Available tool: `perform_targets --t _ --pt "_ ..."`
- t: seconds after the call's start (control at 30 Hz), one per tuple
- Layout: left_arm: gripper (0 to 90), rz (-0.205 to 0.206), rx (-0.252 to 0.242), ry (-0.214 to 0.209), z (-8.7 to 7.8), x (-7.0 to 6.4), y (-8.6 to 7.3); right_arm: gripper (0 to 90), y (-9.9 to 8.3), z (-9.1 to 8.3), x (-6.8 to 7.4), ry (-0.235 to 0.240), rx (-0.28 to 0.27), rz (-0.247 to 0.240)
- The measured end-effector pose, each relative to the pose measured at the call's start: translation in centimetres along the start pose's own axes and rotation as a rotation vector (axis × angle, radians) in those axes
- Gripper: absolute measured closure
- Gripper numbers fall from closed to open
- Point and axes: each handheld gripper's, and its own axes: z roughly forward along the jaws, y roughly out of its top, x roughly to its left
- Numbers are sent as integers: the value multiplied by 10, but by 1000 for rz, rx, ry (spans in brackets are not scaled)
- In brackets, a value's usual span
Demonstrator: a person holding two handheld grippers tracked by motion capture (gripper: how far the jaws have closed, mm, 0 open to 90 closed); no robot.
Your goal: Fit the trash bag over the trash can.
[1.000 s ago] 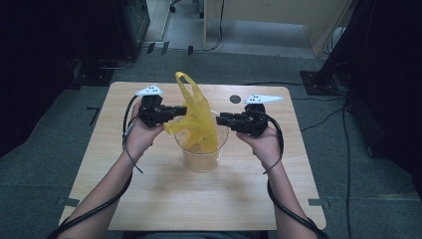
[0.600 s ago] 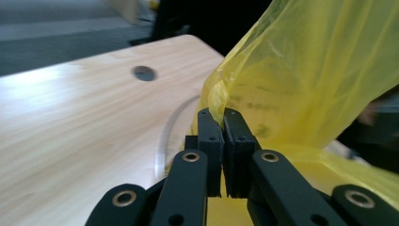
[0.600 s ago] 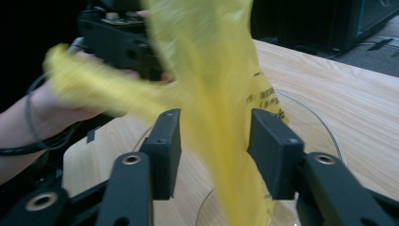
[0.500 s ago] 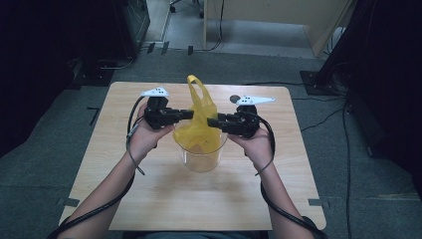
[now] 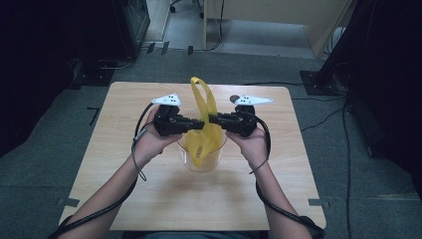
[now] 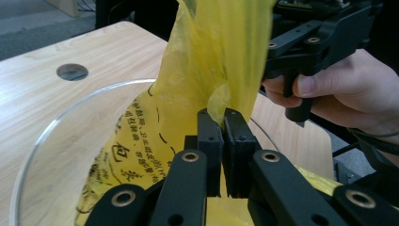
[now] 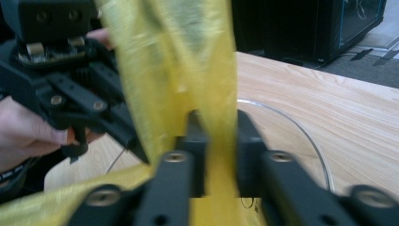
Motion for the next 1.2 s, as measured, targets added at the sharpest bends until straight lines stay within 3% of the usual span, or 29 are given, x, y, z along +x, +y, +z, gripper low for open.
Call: perform_targets --t 0.13,0.37,0.57,0.67,0.73,0.83,0.87,0.97,1.07,1.13,1.2 --pt "886 -10 -15 12 -7 5 0 896 2 -3 0 -12 11 -6" --pt "898 -52 -61 70 -28 23 -2 897 5 -15 -6 -24 19 -7" --pt "900 -69 -68 82 -38 30 -3 900 5 -22 -11 -53 26 -14" --pt "900 -61 -62 75 -38 29 -2 900 5 -23 -12 -59 22 -14" --pt "900 -47 -54 76 -38 26 -1 900 6 -24 -10 -91 14 -25" --pt "899 -27 -73 62 -38 21 1 900 6 -24 -10 -109 2 -35" --pt "773 -15 -81 46 -37 21 1 770 6 -23 -10 -105 -8 -36" --pt "714 -34 -70 38 -37 23 1 723 6 -23 -10 -90 -8 -34" --pt "654 -63 -71 27 -39 25 2 602 10 -26 -6 -92 -14 -55" --pt "665 -72 -80 22 -42 26 3 568 12 -29 -3 -90 -17 -52" --pt "776 -87 -81 29 -43 26 4 564 13 -33 -1 -89 -14 -53"
